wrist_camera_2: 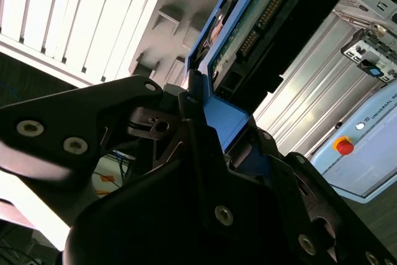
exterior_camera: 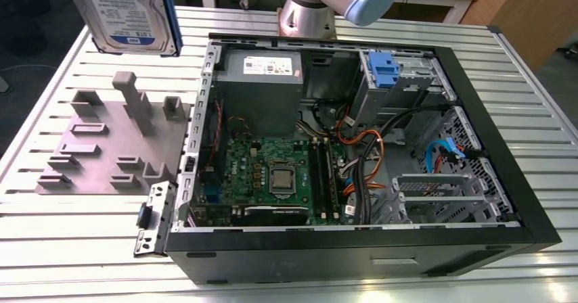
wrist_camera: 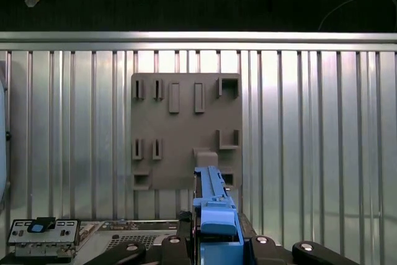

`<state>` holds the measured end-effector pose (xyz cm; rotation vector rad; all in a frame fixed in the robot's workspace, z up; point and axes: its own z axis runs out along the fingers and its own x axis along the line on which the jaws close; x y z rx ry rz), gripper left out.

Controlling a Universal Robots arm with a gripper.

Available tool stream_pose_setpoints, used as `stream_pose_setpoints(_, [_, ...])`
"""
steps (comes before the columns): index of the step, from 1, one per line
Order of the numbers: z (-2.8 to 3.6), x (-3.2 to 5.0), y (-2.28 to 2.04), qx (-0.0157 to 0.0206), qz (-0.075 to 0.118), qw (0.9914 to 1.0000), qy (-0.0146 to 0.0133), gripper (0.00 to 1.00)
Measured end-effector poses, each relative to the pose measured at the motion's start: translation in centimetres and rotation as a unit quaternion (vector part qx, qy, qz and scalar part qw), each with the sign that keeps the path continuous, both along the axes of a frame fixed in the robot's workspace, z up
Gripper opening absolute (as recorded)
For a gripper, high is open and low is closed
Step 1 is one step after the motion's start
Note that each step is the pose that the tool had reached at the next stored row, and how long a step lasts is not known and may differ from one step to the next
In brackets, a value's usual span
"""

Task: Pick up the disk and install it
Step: 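Pick up the disk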

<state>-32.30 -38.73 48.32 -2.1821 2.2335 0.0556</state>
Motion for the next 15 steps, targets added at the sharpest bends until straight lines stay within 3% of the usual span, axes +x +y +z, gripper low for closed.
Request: stream_pose_setpoints(15, [0.00, 2.02, 0.00, 0.0000, 0.000, 1.00000, 0.0000, 0.37])
